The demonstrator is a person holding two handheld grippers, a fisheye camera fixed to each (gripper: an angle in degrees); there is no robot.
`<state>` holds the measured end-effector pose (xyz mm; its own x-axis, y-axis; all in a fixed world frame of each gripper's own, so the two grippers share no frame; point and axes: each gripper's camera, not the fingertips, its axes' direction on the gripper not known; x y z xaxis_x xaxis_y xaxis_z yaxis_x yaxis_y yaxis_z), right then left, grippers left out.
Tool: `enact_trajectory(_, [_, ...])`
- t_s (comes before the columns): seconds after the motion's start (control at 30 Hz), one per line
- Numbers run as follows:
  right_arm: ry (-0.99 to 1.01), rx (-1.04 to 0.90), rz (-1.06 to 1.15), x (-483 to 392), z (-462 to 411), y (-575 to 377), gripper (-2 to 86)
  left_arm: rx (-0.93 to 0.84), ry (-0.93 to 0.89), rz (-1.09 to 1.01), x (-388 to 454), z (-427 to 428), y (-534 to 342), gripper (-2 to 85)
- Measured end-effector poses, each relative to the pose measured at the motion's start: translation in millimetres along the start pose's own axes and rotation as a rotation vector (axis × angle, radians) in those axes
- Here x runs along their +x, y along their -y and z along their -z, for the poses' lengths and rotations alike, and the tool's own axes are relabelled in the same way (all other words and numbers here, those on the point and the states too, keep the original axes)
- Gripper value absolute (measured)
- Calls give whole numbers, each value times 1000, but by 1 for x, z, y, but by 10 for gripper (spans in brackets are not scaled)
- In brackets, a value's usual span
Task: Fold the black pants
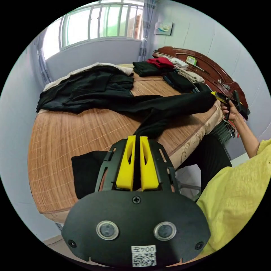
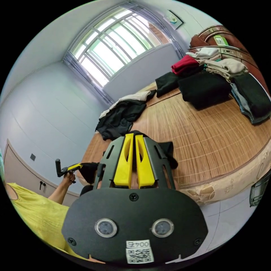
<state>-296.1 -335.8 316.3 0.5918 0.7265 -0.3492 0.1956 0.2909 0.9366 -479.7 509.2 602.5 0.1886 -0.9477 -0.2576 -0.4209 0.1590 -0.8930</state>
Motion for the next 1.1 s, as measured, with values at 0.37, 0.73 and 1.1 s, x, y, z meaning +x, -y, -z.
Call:
enact_trajectory(0.37, [-104, -147, -346, 98, -97, 33, 29, -79, 68, 84, -27, -35, -66, 27])
enact_trajectory(0.73, [-148, -205, 29, 68, -61, -70, 173, -38, 22, 183, -39, -57, -136, 27])
enact_trajectory(1.1, [-149, -284, -32, 61, -96, -155, 145, -23, -11, 249, -42, -75, -210, 27])
